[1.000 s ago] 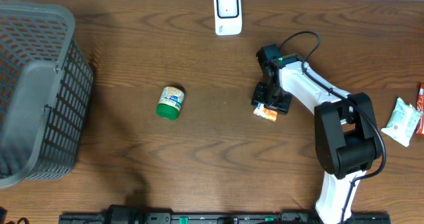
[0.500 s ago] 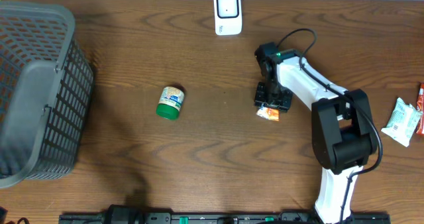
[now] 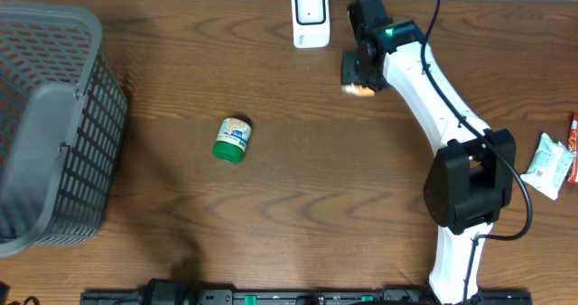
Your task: Scan the item barcode
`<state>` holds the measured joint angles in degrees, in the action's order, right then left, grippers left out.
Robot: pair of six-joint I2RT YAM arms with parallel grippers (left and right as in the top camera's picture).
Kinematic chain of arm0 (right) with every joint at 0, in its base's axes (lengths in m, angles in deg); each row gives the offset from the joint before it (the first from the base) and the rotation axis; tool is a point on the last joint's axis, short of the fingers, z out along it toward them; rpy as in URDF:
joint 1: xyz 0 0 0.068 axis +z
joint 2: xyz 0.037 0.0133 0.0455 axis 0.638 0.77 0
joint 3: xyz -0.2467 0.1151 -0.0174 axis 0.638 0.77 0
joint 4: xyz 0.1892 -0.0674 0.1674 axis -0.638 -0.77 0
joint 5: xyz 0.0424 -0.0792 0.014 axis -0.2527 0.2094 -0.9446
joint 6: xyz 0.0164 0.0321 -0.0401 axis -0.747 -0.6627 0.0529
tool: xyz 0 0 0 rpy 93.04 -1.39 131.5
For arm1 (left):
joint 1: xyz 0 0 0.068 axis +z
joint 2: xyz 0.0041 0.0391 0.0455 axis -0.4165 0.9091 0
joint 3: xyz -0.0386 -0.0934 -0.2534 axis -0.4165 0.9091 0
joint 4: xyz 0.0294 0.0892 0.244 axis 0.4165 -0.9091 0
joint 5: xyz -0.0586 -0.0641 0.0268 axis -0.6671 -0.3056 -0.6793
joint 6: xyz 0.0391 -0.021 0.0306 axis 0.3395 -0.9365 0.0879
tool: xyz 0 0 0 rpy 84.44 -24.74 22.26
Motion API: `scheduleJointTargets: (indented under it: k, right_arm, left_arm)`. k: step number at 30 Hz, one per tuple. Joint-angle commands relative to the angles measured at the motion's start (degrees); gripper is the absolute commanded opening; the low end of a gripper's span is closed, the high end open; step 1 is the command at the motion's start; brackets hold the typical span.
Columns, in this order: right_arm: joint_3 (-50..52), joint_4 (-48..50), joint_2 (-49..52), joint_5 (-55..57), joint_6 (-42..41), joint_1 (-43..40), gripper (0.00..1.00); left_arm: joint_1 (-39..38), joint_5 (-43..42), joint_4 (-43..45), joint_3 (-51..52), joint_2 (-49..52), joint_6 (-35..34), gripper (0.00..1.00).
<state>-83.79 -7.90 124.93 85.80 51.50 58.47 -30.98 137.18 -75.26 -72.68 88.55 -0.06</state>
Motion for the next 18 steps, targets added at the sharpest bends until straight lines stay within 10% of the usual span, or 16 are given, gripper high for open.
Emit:
scheduleJointTargets:
  k: [1,18]
  right_arm:
    - [-2.01,5.4,-0.2,1.81,8.07,1.42,0.54]
    - [-1.99,47.93,7.5,7.04,15.58,2.91,0.5]
  left_arm:
    - [0.35,-0.57,0.22,0.42,-0.44,-0.11,0.9]
    - [0.35,-3.43,-2.75,0.42,-0.42,-2.21,0.9]
